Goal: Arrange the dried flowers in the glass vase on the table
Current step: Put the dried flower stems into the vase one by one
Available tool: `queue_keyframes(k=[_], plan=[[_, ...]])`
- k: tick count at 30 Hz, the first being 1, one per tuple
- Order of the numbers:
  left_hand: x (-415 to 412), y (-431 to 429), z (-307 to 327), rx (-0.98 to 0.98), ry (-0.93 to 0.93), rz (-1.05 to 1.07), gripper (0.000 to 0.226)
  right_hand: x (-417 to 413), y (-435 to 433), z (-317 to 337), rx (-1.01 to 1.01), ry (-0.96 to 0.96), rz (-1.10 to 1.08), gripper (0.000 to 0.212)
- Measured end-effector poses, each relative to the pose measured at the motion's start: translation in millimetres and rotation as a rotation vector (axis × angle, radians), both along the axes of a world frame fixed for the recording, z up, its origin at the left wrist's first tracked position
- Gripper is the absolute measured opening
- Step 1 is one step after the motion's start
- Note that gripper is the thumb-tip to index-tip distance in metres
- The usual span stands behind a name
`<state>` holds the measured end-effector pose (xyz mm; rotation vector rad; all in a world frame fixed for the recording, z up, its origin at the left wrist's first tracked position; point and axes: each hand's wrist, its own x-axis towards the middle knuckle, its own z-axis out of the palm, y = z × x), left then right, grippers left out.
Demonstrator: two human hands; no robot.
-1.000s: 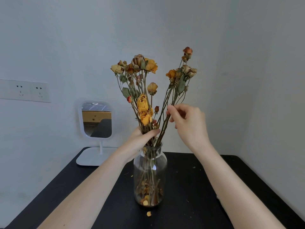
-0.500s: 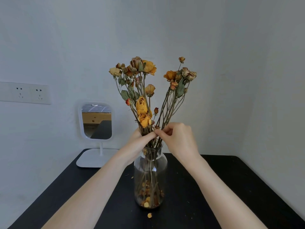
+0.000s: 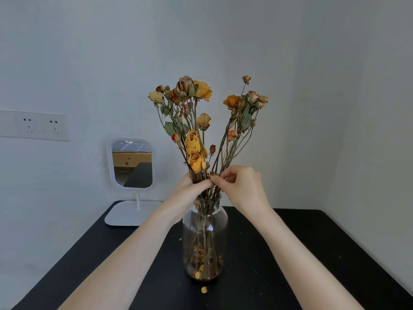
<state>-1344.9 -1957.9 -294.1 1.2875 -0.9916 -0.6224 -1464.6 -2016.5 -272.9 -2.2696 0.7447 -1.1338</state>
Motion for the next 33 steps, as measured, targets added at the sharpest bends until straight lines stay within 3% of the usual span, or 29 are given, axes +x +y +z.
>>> queue_keyframes(k=[4, 8, 15, 18, 22, 25, 28, 33], plan=[[2, -1, -1, -0.007, 0.004, -0.007, 0.038, -1, 1, 7, -0.026, -0.141, -0.024, 0.011], [3, 1, -2, -0.021, 0.022, -0.033, 0.030, 1, -1, 2, -0.006, -0.082, -0.030, 0.012], [5, 11, -2, -0.027, -0.003, -0.070, 0.047, -2, -2, -17, 0.029, 0.014, -0.044, 0.012], [7, 19, -7, -0.024, -0.047, -0.087, 0.065, -4, -1, -21, 0.061, 0.060, -0.013, 0.013], [8, 26, -27, 0.096, -0.174, -0.031, 0.099, -18, -1, -23, 0.067, 0.043, -0.008, 0.008], [6, 26, -43, 0.181, -0.282, 0.004, 0.099, -42, -8, -29, 0.124, 0.043, -0.061, 0.009], [-2, 18, -52, 0.164, -0.300, 0.079, 0.076, -76, -24, -43, 0.221, 0.167, -0.156, 0.007], [-14, 8, -60, 0.033, -0.299, 0.230, 0.058, -132, -49, -84, 0.454, 0.665, -0.311, 0.025]])
